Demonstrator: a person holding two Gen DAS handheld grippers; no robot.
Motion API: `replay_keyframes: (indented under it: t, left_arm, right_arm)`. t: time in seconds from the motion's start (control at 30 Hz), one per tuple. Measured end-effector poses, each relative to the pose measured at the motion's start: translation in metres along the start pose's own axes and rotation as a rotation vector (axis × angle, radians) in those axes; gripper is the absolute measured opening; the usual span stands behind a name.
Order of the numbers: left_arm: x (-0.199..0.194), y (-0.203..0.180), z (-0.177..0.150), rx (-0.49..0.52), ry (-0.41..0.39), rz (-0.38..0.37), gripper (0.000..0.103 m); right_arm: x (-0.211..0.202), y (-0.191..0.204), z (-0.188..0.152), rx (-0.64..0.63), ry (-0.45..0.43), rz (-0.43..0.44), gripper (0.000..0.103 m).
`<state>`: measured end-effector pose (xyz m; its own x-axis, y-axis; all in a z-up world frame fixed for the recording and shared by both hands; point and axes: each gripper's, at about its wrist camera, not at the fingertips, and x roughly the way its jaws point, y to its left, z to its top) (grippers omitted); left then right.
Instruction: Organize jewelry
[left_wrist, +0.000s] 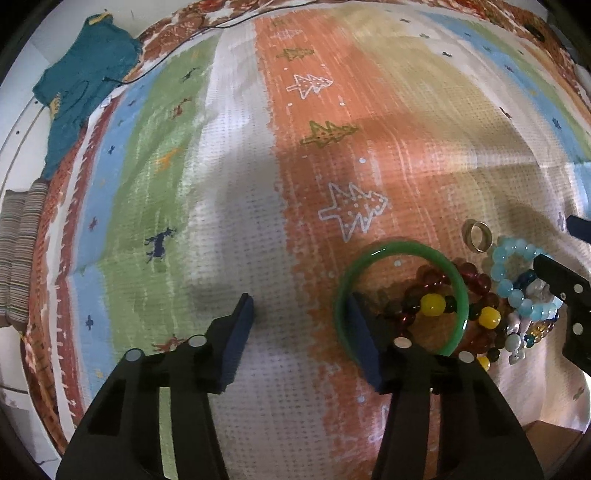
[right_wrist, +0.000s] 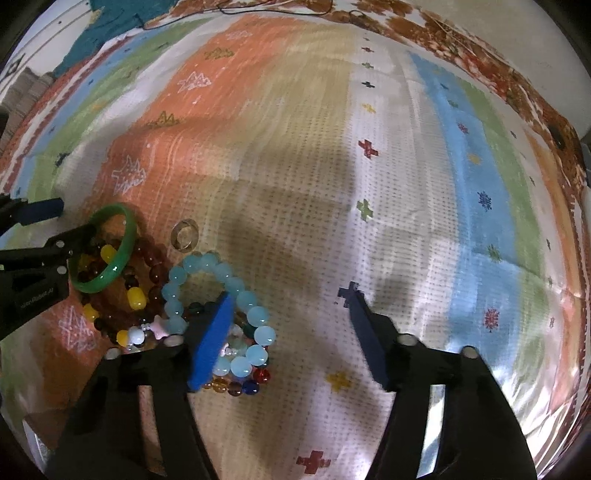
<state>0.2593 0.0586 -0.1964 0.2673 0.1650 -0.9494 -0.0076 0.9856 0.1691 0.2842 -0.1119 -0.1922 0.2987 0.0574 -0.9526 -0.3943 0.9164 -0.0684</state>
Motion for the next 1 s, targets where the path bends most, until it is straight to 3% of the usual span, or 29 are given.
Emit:
replay_keyframes:
  t: [0.13,0.17,0.2,0.43,0.73,0.77,1.0]
  left_arm:
    - [0.001,-0.004,0.001,0.008,0.002,-0.001,0.022]
    - [0.001,-0.005,0.001,0.013,0.003,0.005,0.01]
    - [0.002,-0.008,0.001,0.022,0.006,0.014,0.008]
    - [-0.003,-0.011,-0.002,0.02,-0.003,0.025,0.007]
    - [-0.008,-0.004,0.001,-0.008,-0.018,-0.001,0.007]
    - [-0.011,-0.003,0.002,-0.011,-0.025,-0.009,0.007]
    - [-0.031,0.0,0.003,-0.028,-0.067,-0.03,0.006]
  right_arm:
    - [0.001,0.003,0.0,-0.007,0.004,0.022,0.043]
    - [0.0,0.004,-0.001,-0.012,0.002,0.026,0.039]
    - [0.0,0.005,-0.001,-0.015,0.0,0.028,0.037]
    - [0.001,0.002,-0.004,-0.005,-0.001,0.065,0.018]
    - [0.0,0.01,-0.006,-0.053,-0.015,0.032,0.009]
    - [-0.001,0.009,-0.006,-0.049,-0.018,0.036,0.0]
    - [-0.019,0.007,-0.007,-0.031,-0.038,0.059,0.001]
